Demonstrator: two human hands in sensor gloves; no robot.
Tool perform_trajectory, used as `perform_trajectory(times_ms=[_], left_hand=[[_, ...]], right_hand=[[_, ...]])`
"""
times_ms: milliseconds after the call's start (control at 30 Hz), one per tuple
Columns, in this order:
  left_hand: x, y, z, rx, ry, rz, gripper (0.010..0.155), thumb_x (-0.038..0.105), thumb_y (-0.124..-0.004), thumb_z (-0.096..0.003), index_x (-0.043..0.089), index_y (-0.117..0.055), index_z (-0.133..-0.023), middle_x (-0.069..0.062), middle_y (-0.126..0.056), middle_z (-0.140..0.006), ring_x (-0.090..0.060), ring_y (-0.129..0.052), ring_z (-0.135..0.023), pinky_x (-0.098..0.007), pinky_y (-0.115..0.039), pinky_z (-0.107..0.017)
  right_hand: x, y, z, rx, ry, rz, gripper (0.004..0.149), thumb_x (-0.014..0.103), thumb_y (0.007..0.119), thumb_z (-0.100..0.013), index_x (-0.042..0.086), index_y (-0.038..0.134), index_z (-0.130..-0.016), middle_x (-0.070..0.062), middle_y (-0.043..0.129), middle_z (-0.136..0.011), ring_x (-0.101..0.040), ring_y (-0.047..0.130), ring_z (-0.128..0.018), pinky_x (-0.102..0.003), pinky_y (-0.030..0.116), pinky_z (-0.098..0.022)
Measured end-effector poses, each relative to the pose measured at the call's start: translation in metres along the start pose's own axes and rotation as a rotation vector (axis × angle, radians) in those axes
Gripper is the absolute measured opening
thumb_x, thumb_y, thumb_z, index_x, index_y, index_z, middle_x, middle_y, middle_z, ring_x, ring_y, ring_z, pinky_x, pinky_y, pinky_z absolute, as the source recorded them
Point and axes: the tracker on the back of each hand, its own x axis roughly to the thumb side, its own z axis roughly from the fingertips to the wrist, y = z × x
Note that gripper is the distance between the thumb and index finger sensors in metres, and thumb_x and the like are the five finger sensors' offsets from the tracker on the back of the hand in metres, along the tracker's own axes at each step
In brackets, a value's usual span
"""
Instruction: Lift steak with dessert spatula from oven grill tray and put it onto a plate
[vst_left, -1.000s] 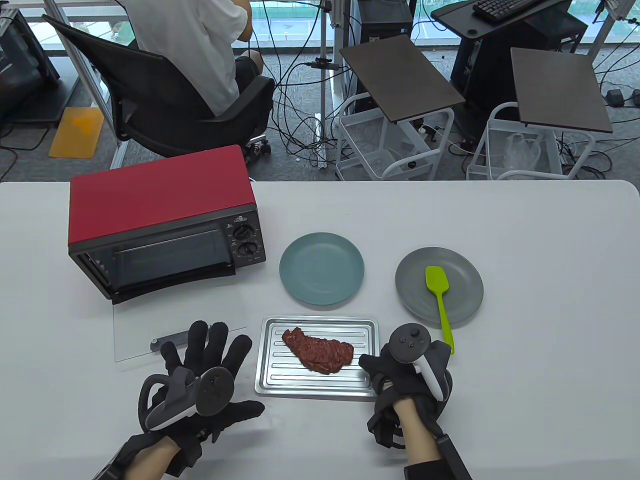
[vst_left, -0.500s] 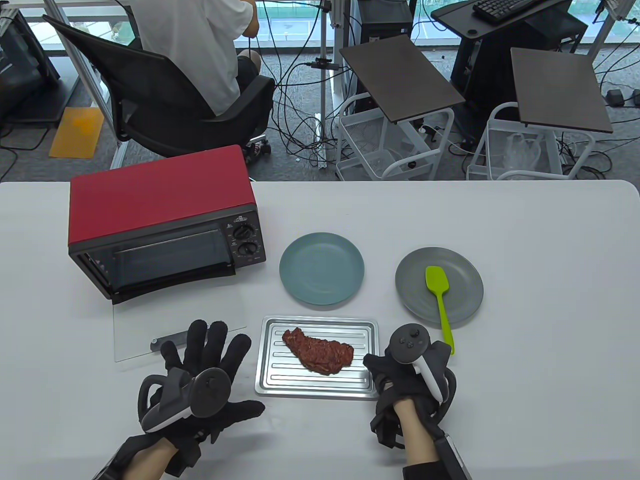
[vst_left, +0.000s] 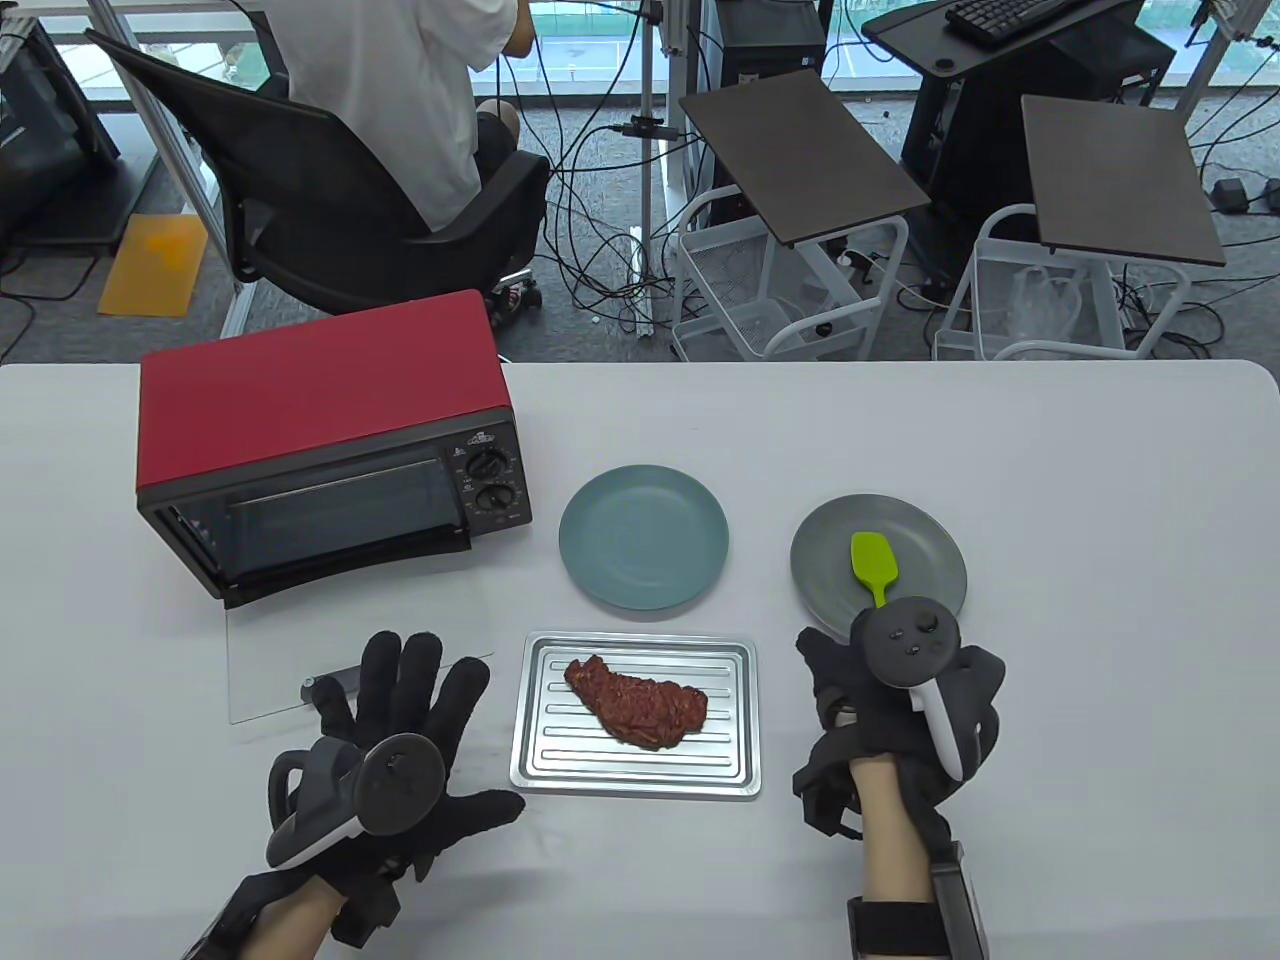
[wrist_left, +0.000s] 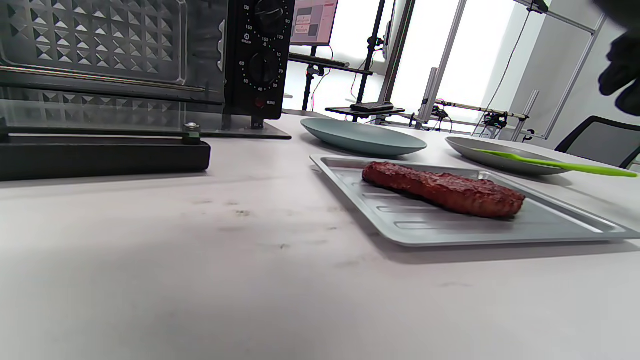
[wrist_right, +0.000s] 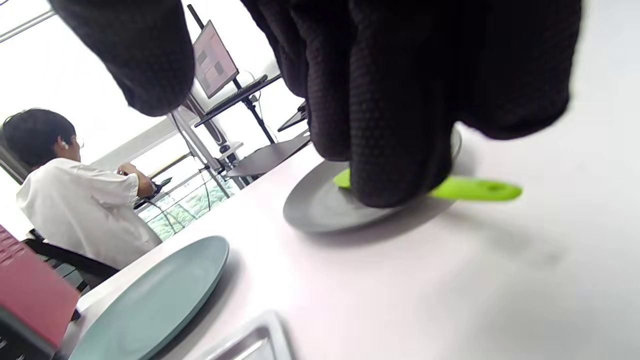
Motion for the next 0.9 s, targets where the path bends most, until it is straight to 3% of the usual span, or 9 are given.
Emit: perform_trajectory(times_ms=[167,367,900], left_hand=[[0.0,0.0,0.0,0.001,-0.002,0.004,0.112,0.093,-0.066,-0.0291,0.044,0.007,-0.098,-0.002,0.011,-0.112,-0.046,0.005,-0.11,-0.085,-0.017,-0.065],[0.0,0.0,0.0,-0.007,-0.003,0.004,0.112,0.093,-0.066,-0.0292,0.044,0.007,-0.098,-0.002,0.011,-0.112,-0.046,0.006,-0.11,-0.085,-0.017,-0.065],[-0.001,0.001,-0.001,-0.029,0.007,0.011,0.111,0.092,-0.066,-0.0292,0.044,0.007,-0.098,-0.002,0.011,-0.113,-0.046,0.006,-0.11,-0.084,-0.016,-0.066]], right_hand=[[-0.012,-0.026,-0.013,-0.077,0.057,0.033,0.075,0.051,0.079,-0.051,-0.003,0.06,-0.099,-0.023,0.087,-0.075,-0.037,0.1,-0.044,-0.055,0.083,-0.04],[-0.024,-0.028,-0.03,-0.085,0.123,0.172,0.074,0.052,0.079,-0.05,-0.002,0.063,-0.098,-0.022,0.088,-0.075,-0.036,0.1,-0.045,-0.056,0.082,-0.041],[-0.048,0.045,-0.072,0.053,0.255,0.391,0.073,0.053,0.08,-0.049,-0.001,0.065,-0.097,-0.02,0.088,-0.075,-0.035,0.099,-0.047,-0.055,0.082,-0.042]])
